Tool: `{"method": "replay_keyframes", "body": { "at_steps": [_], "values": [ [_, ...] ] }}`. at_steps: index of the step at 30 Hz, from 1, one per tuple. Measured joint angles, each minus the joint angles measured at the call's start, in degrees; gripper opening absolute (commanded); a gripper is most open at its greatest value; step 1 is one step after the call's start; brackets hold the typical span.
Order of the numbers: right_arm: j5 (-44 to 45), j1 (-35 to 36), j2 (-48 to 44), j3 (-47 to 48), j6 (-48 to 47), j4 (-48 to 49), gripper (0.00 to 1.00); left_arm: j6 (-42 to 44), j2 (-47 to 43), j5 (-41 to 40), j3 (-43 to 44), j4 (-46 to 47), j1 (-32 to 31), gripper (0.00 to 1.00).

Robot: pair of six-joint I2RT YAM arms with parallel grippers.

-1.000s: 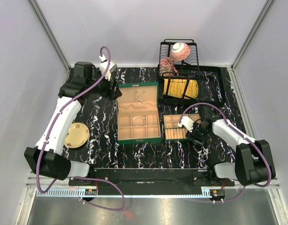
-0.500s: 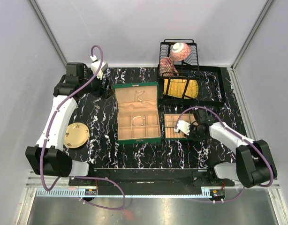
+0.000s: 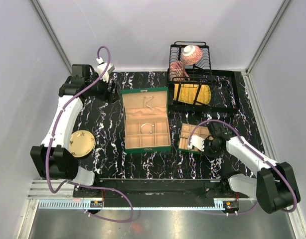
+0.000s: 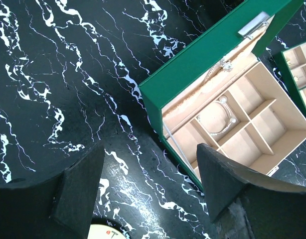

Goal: Organize the mixed jewelry

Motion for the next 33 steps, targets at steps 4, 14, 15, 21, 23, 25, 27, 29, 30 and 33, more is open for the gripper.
{"method": "replay_keyframes", "body": {
  "at_steps": [4,14,15,21,23,25,27,29,30,33],
  "values": [
    [-0.85,0.02,-2.82,0.37,-0.5,-5.14,0.0,0.13,1.53,-0.02,1.03,-0.13,0.24,0.77],
    [-3.98,0.07,-8.15,9.97,-0.63,-18.08,0.0,-0.28,3.85,-0.04,2.21,-0.33,0.96,0.77],
    [-4.33,0.11,-8.15,11.26,-0.66,-18.8,0.0,-0.48,3.85,-0.02,2.43,-0.35,1.09,0.77],
    [-5.62,0.9,-7.3,18.56,-0.35,-22.08,0.0,-2.23,3.85,-0.02,3.34,0.46,1.97,0.78],
    [-5.81,2.01,-6.05,20.79,0.17,-22.73,0.0,-2.97,3.85,-0.02,3.34,0.85,2.36,0.78],
    [-5.92,3.76,-4.33,23.15,1.18,-23.04,0.0,-3.89,3.85,0.13,3.32,1.38,3.1,0.78],
    [-5.62,6.47,-2.89,24.85,2.78,-22.77,0.0,-5.07,3.85,0.48,3.3,2.4,4.44,0.79],
    [-5.4,9.49,-1.6,26.12,4.33,-22.58,0.0,-6.49,3.85,0.92,3.26,3.65,6.23,0.79],
    [-5.31,11.15,-0.79,26.73,5.31,-22.27,0.0,-7.3,3.78,1.2,3.08,4.5,7.28,0.79],
    [-5.14,15.74,2.29,28.35,8.39,-20.68,0.0,-9.46,2.84,2.21,1.07,7.5,10.05,0.79]
  ]
}}
